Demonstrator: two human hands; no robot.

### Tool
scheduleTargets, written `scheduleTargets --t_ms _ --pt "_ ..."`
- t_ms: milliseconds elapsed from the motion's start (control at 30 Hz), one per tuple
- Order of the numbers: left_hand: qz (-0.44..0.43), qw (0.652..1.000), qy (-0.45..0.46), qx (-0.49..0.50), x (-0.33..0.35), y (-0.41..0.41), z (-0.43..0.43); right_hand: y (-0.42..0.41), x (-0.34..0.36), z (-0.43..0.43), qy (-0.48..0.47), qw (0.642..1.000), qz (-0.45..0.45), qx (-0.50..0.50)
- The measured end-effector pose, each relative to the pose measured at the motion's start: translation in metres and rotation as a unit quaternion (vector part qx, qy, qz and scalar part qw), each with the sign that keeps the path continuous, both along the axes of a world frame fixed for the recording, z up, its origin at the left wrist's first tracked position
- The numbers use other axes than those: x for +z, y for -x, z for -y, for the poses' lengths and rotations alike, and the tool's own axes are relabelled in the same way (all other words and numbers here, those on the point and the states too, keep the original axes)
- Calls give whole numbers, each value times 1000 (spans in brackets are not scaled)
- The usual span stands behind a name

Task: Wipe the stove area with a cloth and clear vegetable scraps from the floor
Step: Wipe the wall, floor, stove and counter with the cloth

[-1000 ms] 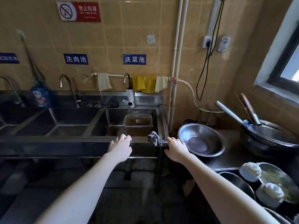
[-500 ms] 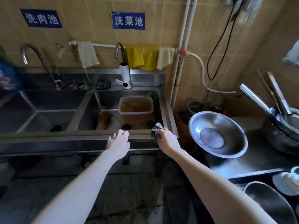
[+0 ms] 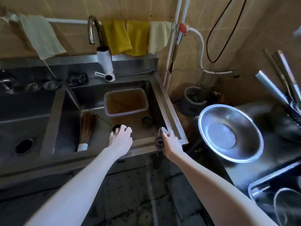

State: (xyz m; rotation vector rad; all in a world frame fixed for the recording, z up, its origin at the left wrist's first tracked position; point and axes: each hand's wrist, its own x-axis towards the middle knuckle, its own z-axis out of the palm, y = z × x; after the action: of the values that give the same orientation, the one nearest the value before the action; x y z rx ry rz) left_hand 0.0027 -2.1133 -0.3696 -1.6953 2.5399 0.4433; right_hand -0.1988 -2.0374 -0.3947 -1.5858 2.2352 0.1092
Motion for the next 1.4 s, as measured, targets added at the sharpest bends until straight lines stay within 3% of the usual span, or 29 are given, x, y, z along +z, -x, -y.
scheduleTargets --t_ms 233,367,633,900,1167,1400 --pt "10 998 9 -65 23 34 42 15 16 -9 92 993 66 -46" --pt "8 989 37 -143 53 87 45 43 54 -26 168 983 31 -65" --pt "-36 951 81 -296 112 239 -4 147 135 -136 270 913 -10 -305" --pt "-76 880 127 -452 144 351 -114 204 170 -305 260 834 -139 -466" --pt "-108 826 126 -540 163 407 -258 209 186 -460 265 752 -173 -578" --pt "-108 773 140 -609 172 438 -402 196 200 -590 261 709 -193 -626"
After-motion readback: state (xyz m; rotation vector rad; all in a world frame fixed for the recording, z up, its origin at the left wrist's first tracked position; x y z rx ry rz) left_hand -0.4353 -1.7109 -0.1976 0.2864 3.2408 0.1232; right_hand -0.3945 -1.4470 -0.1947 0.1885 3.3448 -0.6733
